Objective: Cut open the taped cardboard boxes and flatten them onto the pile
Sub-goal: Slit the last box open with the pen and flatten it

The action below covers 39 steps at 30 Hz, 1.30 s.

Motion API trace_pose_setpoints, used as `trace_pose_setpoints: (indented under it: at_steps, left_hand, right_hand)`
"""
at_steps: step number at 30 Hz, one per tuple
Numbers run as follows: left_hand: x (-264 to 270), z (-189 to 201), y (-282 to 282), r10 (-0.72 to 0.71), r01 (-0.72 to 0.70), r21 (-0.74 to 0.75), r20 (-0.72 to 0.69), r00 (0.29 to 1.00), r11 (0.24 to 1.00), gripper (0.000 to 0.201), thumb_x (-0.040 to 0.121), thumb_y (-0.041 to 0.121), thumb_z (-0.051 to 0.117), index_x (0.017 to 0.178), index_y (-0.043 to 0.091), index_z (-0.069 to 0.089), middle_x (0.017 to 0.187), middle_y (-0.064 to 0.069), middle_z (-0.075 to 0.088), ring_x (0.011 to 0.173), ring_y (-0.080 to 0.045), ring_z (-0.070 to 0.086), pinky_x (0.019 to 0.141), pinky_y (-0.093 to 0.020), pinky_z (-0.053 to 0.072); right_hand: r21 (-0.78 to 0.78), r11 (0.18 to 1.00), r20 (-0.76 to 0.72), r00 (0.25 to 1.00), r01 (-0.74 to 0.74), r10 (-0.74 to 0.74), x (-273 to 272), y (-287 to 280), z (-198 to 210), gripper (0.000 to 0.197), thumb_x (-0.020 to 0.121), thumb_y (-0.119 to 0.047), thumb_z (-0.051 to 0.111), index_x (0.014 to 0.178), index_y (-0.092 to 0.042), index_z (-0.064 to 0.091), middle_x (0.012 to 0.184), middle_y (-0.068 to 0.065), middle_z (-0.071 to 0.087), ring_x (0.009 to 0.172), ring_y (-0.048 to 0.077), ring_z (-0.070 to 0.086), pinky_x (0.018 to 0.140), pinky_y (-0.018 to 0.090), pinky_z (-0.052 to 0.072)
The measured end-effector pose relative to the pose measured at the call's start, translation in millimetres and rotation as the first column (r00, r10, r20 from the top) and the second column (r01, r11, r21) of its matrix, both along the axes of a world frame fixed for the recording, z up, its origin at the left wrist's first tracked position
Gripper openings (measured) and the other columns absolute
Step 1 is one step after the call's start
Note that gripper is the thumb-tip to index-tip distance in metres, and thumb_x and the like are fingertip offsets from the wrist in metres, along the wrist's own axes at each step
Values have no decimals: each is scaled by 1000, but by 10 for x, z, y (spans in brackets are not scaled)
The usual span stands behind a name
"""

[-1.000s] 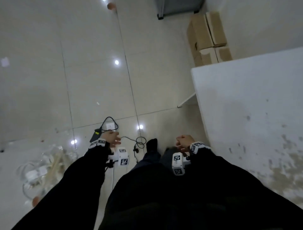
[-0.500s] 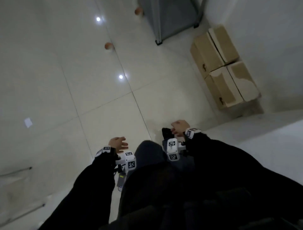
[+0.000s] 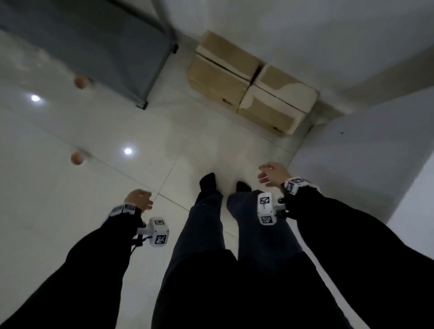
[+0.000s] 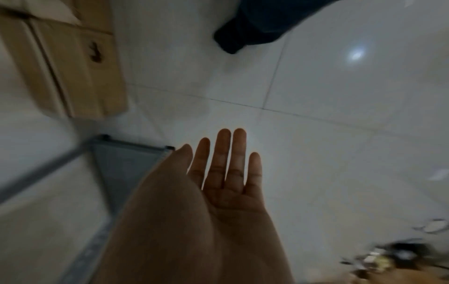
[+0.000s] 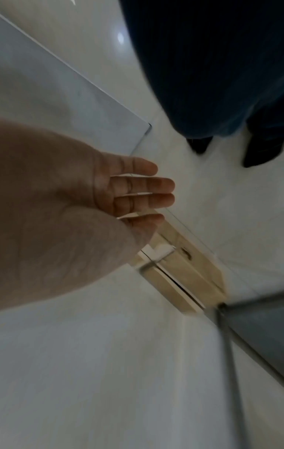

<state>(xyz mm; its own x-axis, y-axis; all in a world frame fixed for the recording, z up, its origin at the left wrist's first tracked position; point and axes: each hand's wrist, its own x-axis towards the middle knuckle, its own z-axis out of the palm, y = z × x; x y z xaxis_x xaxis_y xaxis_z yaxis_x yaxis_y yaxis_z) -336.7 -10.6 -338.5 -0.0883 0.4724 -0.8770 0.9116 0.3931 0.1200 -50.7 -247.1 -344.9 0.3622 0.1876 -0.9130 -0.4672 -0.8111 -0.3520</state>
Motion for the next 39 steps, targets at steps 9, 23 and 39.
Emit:
trace_pose_setpoints:
  at_steps: [9,23,39]
  left_hand:
    - [2916,-1379,457,-381,395,18,312,871,918,28,100,10,41,120,-5,54,74,-13,57,43,-10,58,51,-22,37]
    - [5513,-3867,75,-673,590,326,300,677,739,60,98,28,48,150,8,24,150,-13,37,134,-32,39,105,-36,34]
    - [5067,-3241,-159,-726,646,349,456,515,678,42,95,29,55,133,10,51,124,-4,59,110,-22,55,86,-28,41]
  right_hand:
    - [-162,876,128,890,454,-437,1353,-585,-1308,10,97,-15,49,101,-7,52,74,7,54,65,19,52,60,27,43]
    - [-76,787,482,714,612,-508,3106,-44,-3962,51,101,-29,39,139,6,33,140,22,44,126,35,44,84,28,30]
    - [-41,671,433,619,740,-655,2199,-642,-3239,62,100,-44,31,143,0,31,150,18,31,140,28,28,117,34,16]
